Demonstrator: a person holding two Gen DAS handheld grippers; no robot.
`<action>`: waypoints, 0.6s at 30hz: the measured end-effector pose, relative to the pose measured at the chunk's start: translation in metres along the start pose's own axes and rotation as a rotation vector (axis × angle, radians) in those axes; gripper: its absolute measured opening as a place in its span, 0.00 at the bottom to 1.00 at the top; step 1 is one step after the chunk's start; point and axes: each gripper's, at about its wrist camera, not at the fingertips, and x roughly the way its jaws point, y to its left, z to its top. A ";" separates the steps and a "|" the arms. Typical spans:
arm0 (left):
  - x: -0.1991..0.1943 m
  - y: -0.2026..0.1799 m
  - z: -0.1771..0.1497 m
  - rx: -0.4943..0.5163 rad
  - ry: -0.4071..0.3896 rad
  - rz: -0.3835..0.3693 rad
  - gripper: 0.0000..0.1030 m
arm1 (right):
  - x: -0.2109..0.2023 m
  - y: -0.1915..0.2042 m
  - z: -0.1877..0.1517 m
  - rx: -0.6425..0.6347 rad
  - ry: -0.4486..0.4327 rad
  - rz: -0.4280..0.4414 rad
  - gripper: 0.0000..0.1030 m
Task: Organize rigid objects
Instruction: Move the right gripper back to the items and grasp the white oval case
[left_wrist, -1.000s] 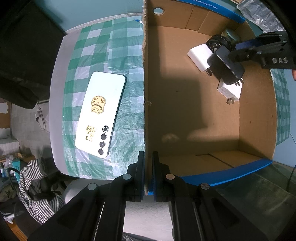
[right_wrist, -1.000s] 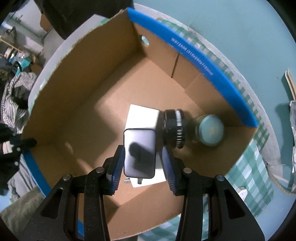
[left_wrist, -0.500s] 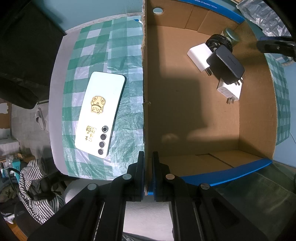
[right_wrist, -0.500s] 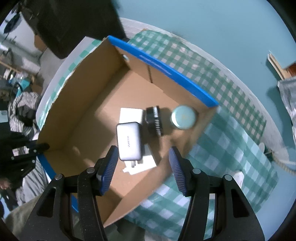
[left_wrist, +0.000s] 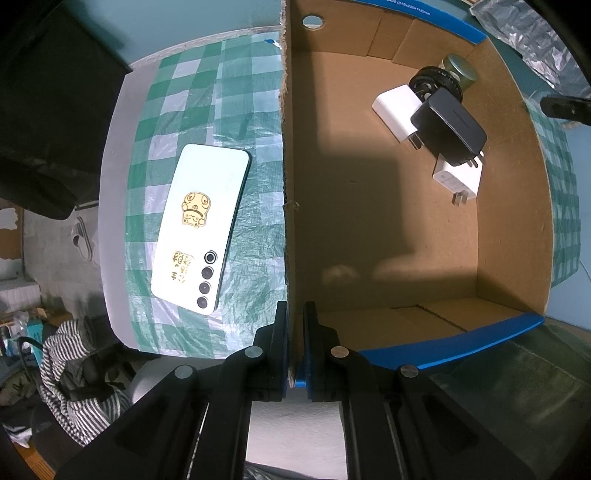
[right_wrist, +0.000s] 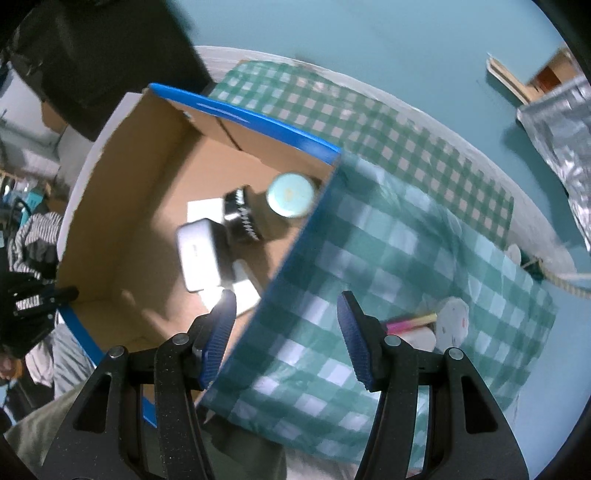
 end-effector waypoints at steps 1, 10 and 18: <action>0.000 0.000 0.000 0.001 0.000 0.000 0.06 | 0.001 -0.005 -0.003 0.014 0.002 -0.001 0.56; 0.000 0.000 0.000 0.009 0.003 0.004 0.06 | 0.011 -0.050 -0.026 0.145 0.028 -0.018 0.60; 0.000 -0.001 0.000 0.013 0.004 0.006 0.06 | 0.033 -0.103 -0.049 0.316 0.071 -0.034 0.67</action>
